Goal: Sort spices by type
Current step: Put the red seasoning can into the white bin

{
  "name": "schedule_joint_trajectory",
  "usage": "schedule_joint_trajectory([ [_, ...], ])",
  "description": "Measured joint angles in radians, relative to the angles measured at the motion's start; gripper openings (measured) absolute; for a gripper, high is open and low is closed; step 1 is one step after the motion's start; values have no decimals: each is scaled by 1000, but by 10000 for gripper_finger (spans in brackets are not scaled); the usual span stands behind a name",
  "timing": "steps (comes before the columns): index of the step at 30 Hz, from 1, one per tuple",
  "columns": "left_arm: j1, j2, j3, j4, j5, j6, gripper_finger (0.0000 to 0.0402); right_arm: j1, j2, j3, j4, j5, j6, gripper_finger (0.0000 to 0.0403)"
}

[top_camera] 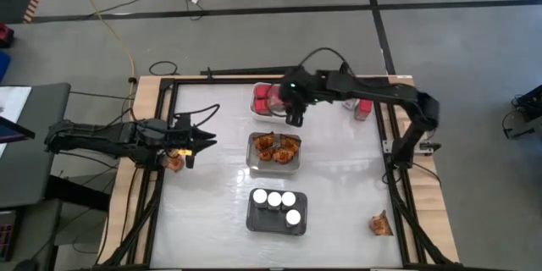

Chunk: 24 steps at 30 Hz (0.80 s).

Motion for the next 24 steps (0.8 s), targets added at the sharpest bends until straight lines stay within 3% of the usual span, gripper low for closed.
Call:
schedule_joint_trajectory([
  [15,0,0,0,2,2,-55,88,-46,254,162,-220,-3,-164,236],
  [24,0,0,0,13,4,-57,88,-68,348,163,-168,0,-188,236],
])
